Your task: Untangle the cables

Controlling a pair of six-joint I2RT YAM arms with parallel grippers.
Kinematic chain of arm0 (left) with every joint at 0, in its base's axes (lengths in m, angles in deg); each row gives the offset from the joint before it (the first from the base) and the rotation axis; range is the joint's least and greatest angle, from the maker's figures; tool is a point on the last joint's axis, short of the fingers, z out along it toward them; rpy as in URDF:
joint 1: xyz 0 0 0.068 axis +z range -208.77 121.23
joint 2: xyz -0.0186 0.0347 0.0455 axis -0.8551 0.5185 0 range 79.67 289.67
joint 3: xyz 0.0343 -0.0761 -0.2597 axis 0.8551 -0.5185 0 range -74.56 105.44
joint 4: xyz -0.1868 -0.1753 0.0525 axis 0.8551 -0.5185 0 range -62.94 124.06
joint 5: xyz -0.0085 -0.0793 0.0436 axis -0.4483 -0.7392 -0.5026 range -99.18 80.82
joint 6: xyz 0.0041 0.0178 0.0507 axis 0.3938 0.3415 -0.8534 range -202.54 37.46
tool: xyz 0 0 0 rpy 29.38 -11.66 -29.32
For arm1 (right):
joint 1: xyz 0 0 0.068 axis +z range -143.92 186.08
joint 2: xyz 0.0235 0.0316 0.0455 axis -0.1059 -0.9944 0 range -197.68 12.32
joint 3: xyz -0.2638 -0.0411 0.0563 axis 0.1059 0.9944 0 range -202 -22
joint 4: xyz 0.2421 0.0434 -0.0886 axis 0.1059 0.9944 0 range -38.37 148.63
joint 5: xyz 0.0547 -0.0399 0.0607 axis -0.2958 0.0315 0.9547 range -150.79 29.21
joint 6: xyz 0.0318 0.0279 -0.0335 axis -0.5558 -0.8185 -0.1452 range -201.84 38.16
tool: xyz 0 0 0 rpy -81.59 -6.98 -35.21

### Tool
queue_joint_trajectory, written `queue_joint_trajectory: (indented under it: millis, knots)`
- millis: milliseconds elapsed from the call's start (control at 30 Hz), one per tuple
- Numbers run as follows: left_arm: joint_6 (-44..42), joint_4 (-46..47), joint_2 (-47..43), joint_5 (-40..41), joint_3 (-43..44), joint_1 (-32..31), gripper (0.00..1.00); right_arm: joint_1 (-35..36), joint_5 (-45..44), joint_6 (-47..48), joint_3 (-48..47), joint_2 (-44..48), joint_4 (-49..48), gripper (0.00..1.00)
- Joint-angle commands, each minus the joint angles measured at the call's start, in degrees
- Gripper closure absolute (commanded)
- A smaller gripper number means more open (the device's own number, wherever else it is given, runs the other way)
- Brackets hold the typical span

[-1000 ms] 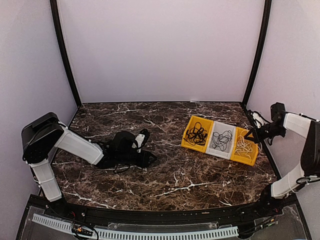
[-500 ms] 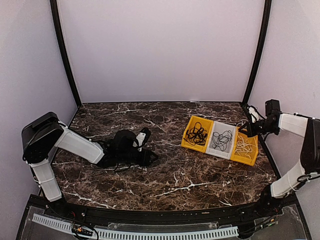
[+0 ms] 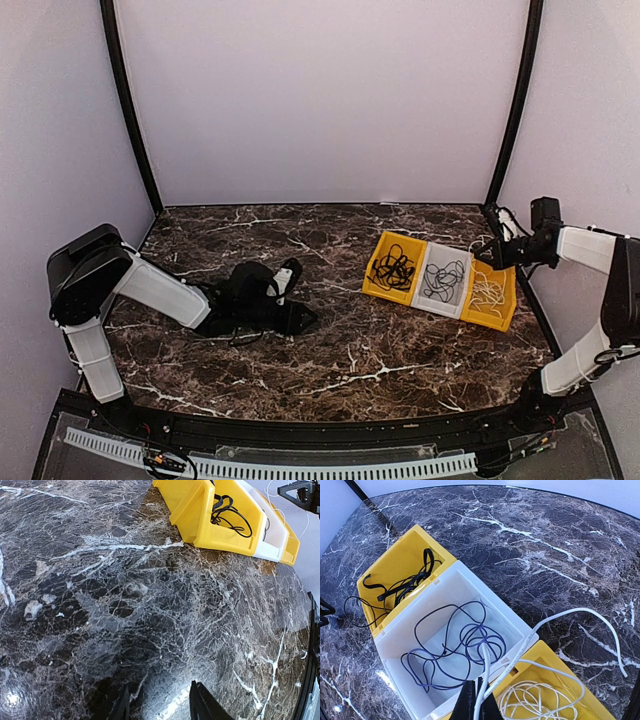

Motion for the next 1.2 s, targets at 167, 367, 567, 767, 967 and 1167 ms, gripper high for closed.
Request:
queue_joint_trajectory:
  millis: [167, 367, 567, 767, 967, 1167]
  knots:
    - [0.26, 1.1, -0.6, -0.68, -0.55, -0.27, 0.57, -0.54, -5.08, 7.57, 2.53, 3.85, 6.07, 1.0]
    - [0.45, 2.24, -0.11, -0.67, -0.71, -0.26, 0.57, -0.59, -10.31, 10.33, 4.46, 8.45, 9.74, 1.0]
    - [0.8, 3.08, 0.75, -1.45, -0.53, -0.26, 0.57, -0.59, -13.93, 11.85, 4.94, 8.67, 13.12, 1.0]
    - [1.04, 3.92, 0.9, -1.62, -1.01, -0.3, 0.57, -0.42, -14.92, 11.82, 4.29, 3.98, 15.89, 1.0]
    - [1.77, 4.61, 1.18, -2.25, -1.26, -0.28, 0.57, 1.0, -16.72, 8.16, 2.55, -1.07, 13.12, 1.0]
    - [2.37, 5.45, 1.34, -2.4, -1.99, -0.33, 0.57, 2.58, -18.32, 5.56, -0.35, -5.49, 11.15, 1.0]
